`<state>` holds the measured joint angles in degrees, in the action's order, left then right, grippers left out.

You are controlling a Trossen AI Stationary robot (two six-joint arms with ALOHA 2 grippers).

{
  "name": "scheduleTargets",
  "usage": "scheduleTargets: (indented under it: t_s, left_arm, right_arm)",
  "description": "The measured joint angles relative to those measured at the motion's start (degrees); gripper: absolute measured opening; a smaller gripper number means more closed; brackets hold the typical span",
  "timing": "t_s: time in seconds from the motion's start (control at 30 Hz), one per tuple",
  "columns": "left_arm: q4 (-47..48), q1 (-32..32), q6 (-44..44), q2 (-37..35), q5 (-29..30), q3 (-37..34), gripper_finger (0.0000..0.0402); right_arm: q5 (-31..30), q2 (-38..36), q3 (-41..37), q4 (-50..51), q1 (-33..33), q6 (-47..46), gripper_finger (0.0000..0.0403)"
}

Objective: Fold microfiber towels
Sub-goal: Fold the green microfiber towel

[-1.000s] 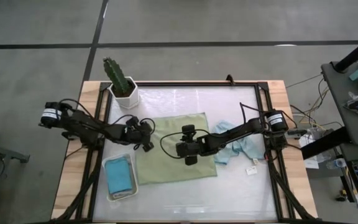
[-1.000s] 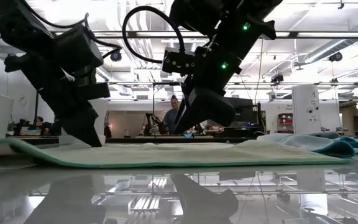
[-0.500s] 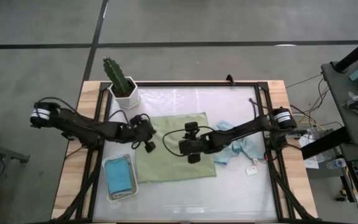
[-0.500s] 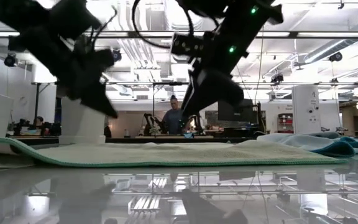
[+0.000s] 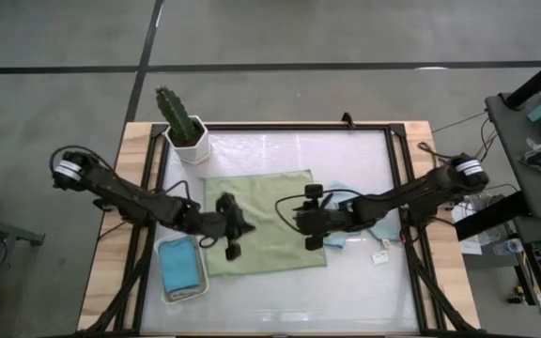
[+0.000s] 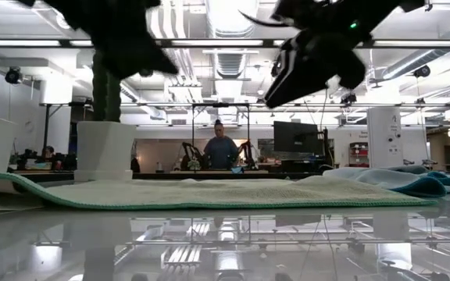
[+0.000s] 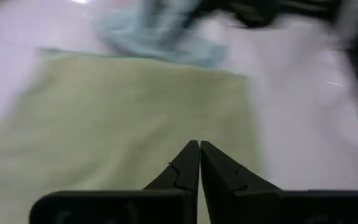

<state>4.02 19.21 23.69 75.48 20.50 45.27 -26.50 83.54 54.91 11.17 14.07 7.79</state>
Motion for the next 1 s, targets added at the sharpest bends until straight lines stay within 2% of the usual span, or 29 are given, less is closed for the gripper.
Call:
scheduleTargets:
  t_s: [0.1,0.17,0.33,0.43,0.53,0.67,0.87,1.0]
  left_arm:
    - [5.93,2.67,3.54,3.35,-4.44,6.57,0.0]
    - [12.45,4.33,6.57,6.18,-5.39,11.78,0.0]
    - [31.71,8.07,10.49,13.41,-9.03,24.68,0.0]
    - [37.45,10.59,12.99,16.96,-9.6,28.99,0.0001]
    - [39.22,12.01,13.87,18.83,-12.01,30.08,0.0016]
    - [39.11,12.56,14.95,19.94,-14.43,29.47,0.0065]
    - [40.23,13.1,15.03,23.19,-14.46,27.8,0.0154]
    - [41.79,13.62,15.03,25.35,-14.5,26.16,0.0194]
  right_arm:
    - [0.06,-3.51,-2.49,0.05,0.79,-1.74,0.0104]
    - [1.78,-5.27,-3.67,0.15,1.05,-3.74,0.011]
    - [13.66,-7.9,-5.01,0.42,1.09,-9.64,0.0143]
    - [18.61,-8.14,-5.56,1.08,1.47,-12.11,0.017]
    - [21.18,-7.68,-5.57,2.96,2.73,-13.96,0.0195]
    - [22.51,-6.44,-5.57,6.74,5.12,-16.13,0.0214]
    - [22.47,-4.99,-5.68,8.26,8.44,-18.71,0.0219]
    - [22.5,-2.83,-5.68,7.4,9.71,-20.6,0.0219]
